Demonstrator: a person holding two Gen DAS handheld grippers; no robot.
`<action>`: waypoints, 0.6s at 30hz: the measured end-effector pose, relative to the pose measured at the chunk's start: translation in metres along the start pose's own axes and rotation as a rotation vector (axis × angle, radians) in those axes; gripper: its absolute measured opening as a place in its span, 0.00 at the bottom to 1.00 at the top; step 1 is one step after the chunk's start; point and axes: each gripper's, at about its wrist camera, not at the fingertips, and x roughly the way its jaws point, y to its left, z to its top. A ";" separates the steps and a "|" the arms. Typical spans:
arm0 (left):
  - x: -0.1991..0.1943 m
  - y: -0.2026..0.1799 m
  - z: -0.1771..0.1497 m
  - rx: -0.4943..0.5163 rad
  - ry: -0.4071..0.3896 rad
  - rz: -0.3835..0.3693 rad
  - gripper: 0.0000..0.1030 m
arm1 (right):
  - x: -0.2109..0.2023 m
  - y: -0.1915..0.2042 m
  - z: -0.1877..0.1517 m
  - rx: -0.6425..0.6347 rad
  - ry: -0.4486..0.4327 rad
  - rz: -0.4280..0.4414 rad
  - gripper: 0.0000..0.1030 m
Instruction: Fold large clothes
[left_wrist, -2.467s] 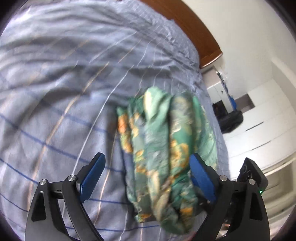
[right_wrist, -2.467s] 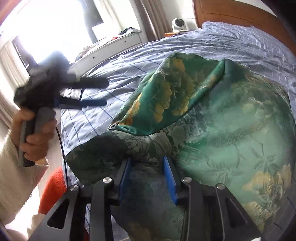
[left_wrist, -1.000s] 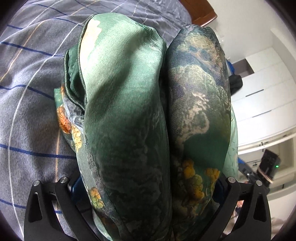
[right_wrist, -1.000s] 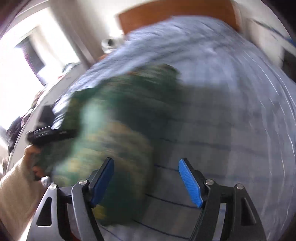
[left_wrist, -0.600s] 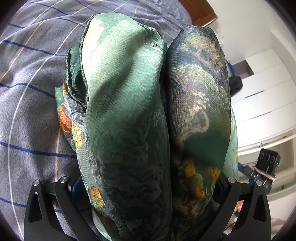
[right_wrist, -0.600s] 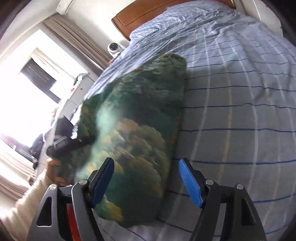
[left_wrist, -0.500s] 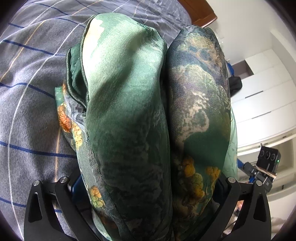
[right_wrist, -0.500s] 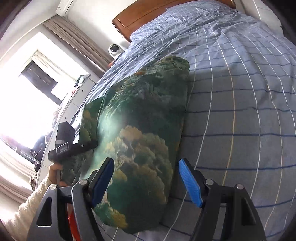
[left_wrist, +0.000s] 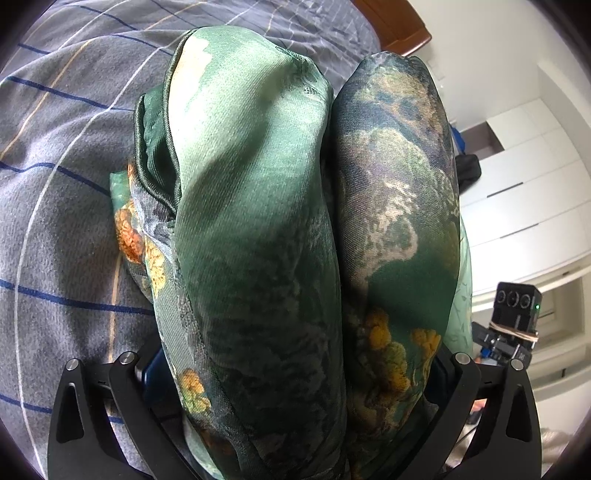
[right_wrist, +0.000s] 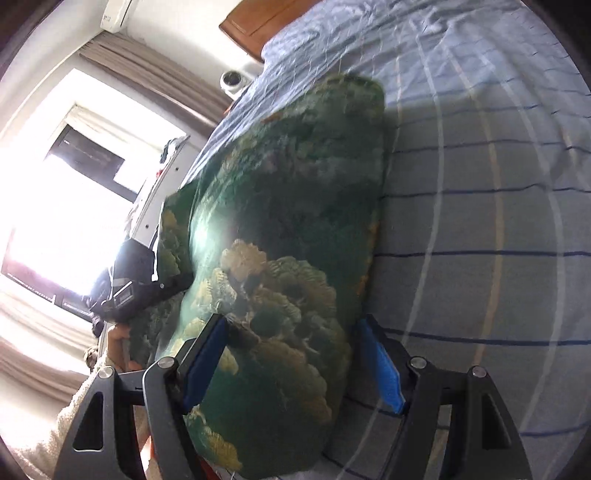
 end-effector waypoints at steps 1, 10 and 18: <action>-0.001 0.000 -0.001 -0.001 -0.001 0.000 1.00 | 0.004 0.000 0.001 -0.002 0.004 0.006 0.80; 0.000 0.002 -0.002 -0.004 -0.004 -0.010 1.00 | 0.030 -0.004 0.014 -0.013 0.056 0.067 0.93; -0.011 -0.001 -0.013 0.009 -0.048 -0.003 0.90 | 0.047 0.000 0.019 -0.072 0.065 0.050 0.71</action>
